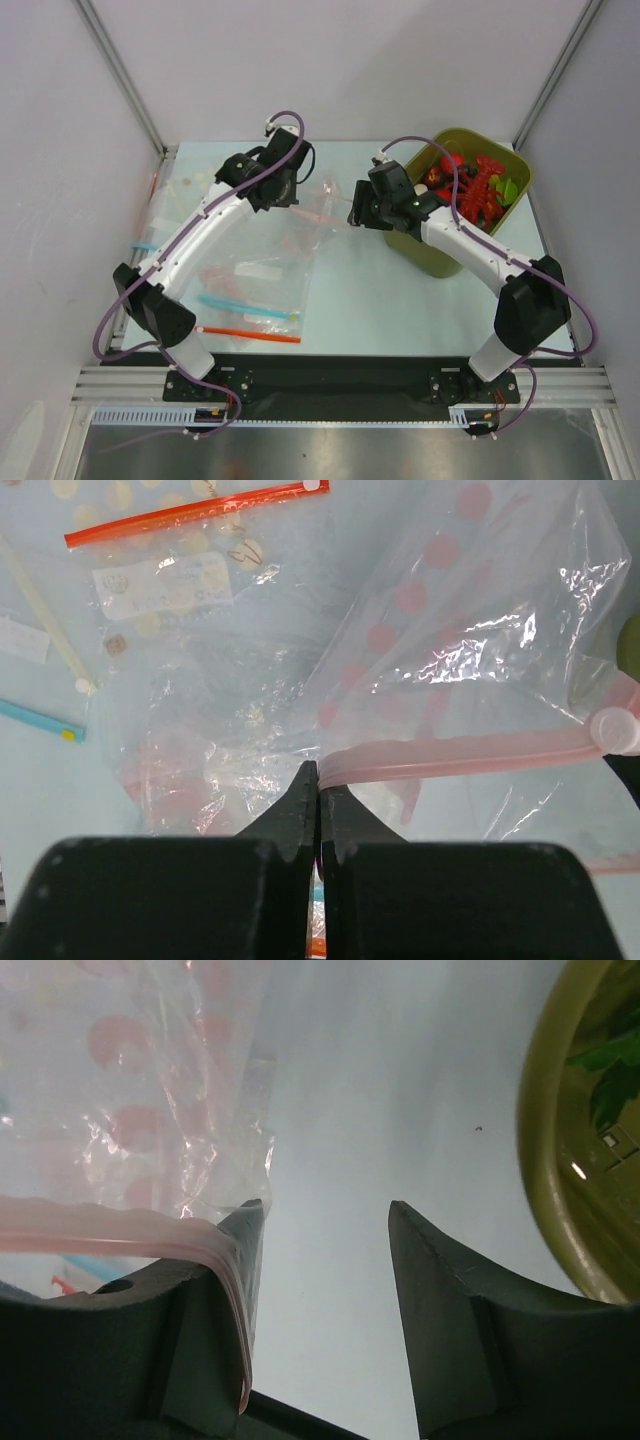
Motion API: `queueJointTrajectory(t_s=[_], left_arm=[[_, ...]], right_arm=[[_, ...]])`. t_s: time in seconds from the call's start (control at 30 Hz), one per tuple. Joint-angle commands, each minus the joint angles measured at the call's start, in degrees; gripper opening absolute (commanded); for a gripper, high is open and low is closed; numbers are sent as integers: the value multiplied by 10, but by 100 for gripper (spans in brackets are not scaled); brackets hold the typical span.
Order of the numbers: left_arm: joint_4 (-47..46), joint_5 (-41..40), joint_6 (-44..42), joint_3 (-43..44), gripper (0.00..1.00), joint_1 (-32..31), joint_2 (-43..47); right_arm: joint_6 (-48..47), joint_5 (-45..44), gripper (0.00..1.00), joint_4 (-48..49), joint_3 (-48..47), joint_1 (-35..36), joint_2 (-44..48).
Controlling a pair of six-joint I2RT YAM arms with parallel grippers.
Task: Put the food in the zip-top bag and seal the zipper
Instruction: Open the zipper of the food storage bag.
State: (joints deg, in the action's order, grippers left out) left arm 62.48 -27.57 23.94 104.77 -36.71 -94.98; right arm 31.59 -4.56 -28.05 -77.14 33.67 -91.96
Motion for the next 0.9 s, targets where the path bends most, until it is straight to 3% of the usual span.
queueJointTrajectory(t_s=[0.0,0.27,0.5,0.63,0.77,0.87], left_arm=[[19,-42,-21,28,0,37,17],[60,-72,-27,86,0,34,8],[141,-168,-37,184,0,30,7],[167,-222,-33,179,0,19,33],[187,-271,-24,162,0,3,51],[165,-252,-23,108,0,2,62]], right_arm=[[-8,-34,57,-24,8,-7,36],[-24,41,57,39,-20,6,14],[-42,159,55,83,-142,53,-79],[-22,228,52,131,-160,62,-107],[-7,231,52,134,-163,65,-124],[-7,216,61,117,-159,66,-132]])
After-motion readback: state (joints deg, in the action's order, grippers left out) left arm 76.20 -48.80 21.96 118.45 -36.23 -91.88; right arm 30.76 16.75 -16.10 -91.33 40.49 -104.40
